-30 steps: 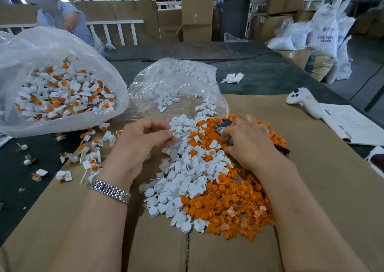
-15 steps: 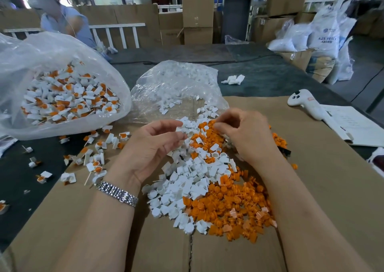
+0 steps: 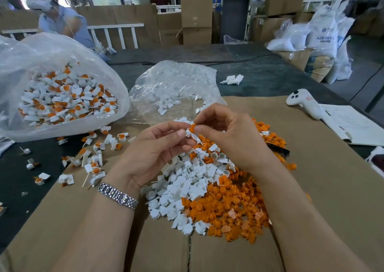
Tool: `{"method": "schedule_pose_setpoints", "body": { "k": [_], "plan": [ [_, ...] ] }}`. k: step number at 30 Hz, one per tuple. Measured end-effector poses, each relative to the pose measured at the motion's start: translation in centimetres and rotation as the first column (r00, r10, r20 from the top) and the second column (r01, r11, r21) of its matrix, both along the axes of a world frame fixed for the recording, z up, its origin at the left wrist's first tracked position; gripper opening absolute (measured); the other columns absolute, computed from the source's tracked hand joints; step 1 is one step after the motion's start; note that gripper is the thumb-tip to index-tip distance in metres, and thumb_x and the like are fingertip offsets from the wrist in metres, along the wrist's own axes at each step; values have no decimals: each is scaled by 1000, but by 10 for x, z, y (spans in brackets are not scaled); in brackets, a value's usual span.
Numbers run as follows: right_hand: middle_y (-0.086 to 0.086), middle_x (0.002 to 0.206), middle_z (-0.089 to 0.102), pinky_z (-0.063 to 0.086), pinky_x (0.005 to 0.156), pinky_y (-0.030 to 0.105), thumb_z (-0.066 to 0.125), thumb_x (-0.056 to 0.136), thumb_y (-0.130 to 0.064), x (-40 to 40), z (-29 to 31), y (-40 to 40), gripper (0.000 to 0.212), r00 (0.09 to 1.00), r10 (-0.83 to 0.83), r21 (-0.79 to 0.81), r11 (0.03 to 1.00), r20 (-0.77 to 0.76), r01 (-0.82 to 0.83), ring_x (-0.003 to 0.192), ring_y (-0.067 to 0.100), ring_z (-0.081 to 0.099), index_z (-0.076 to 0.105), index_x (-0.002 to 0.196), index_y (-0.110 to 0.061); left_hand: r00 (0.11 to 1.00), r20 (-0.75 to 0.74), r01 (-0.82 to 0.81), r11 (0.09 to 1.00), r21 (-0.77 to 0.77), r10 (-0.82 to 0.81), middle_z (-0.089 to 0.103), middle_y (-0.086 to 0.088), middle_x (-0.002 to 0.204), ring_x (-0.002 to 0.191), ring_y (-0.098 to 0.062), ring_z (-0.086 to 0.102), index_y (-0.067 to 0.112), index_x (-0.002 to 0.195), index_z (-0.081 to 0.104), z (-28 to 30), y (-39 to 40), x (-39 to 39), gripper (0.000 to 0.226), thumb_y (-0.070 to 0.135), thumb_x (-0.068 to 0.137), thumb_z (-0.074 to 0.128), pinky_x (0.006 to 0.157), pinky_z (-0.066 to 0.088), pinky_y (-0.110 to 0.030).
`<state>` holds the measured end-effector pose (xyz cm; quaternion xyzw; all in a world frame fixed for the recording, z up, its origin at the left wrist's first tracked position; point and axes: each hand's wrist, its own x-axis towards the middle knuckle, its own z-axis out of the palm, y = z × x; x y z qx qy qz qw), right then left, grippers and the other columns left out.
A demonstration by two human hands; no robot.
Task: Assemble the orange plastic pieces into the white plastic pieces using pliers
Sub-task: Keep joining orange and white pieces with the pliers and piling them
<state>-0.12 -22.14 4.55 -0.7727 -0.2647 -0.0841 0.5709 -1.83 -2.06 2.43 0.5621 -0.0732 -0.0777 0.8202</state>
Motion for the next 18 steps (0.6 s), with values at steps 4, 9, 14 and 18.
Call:
{"method": "schedule_pose_setpoints", "body": {
  "k": [4, 9, 14, 18],
  "plan": [
    [-7, 88, 70, 53, 77, 19, 72, 91, -10, 0, -2, 5, 7, 998, -46, -55, 997, 53, 49, 83, 7, 66, 70, 96, -15, 1000, -5, -3, 1000, -9, 3, 77, -21, 94, 88, -25, 77, 9, 104, 81, 0, -2, -1, 21, 10, 89, 66, 76, 61, -25],
    [-6, 88, 70, 56, 78, 26, 72, 92, -10, -1, -2, 6, 7, 995, -63, -24, 998, 76, 65, 84, 11, 66, 69, 97, -14, 997, 59, -55, 998, 8, 54, 77, -23, 99, 93, -30, 77, 9, 103, 82, 1, -6, -2, 25, 2, 81, 73, 78, 61, -27],
    [-6, 87, 71, 56, 77, 24, 73, 90, -8, -1, -2, 7, 9, 995, -41, -14, 999, 91, 42, 83, 12, 68, 70, 97, -12, 995, 81, -64, 998, 14, 63, 77, -20, 90, 83, -26, 78, 13, 94, 82, 2, -9, -2, 19, 8, 83, 68, 71, 61, -24],
    [-5, 87, 71, 57, 77, 25, 73, 90, -8, -1, -3, 8, 9, 995, -42, 2, 999, 92, 42, 83, 11, 69, 69, 97, -12, 994, 86, -71, 998, 0, 70, 77, -21, 90, 82, -26, 78, 12, 95, 82, 3, -8, -3, 19, 8, 83, 68, 70, 62, -24]
  ]
}}
